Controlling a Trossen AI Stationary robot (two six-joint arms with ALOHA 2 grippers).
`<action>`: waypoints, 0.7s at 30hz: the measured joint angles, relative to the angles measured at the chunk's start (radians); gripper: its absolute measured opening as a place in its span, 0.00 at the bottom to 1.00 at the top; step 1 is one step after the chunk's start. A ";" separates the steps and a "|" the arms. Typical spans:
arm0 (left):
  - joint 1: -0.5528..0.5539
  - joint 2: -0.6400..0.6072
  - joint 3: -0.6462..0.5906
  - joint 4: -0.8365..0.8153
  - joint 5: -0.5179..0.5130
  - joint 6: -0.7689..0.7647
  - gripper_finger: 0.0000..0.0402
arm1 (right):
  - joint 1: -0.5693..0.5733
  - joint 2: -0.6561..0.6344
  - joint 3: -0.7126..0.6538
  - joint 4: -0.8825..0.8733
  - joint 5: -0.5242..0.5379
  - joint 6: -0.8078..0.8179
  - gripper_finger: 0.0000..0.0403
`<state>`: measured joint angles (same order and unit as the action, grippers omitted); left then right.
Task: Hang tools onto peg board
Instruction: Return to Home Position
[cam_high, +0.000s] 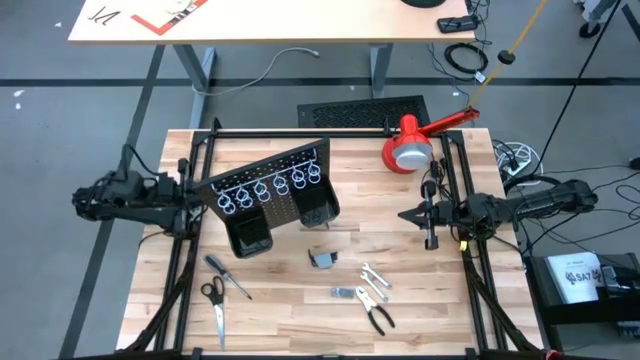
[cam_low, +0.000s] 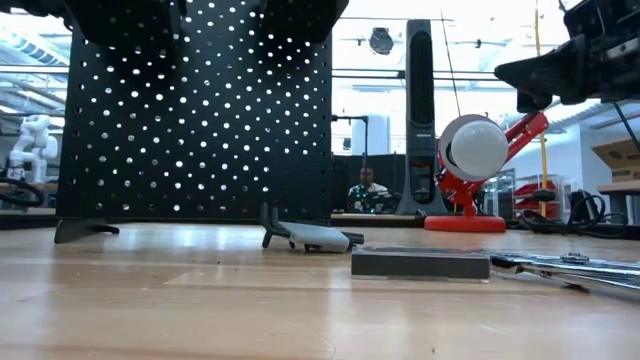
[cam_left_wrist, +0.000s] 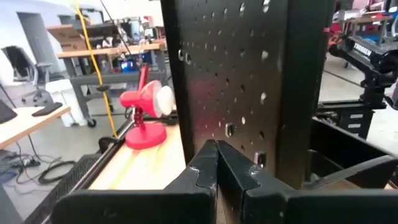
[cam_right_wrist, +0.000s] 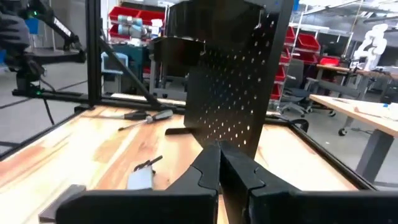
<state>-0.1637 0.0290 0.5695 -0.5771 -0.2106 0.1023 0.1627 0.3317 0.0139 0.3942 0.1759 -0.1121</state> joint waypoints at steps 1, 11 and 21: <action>0.000 0.000 -0.002 -0.004 -0.004 -0.009 0.01 | 0.000 0.000 0.000 -0.008 0.000 0.000 0.00; 0.000 0.002 -0.054 0.055 -0.054 -0.044 0.01 | 0.000 0.000 0.000 -0.059 0.005 0.030 0.00; 0.000 0.011 -0.212 0.242 -0.108 -0.125 0.01 | 0.000 0.000 0.000 -0.063 0.006 0.043 0.00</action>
<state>-0.1635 0.0396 0.3575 -0.3356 -0.3191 -0.0226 0.1627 0.3317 0.0143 0.3317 0.1821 -0.0686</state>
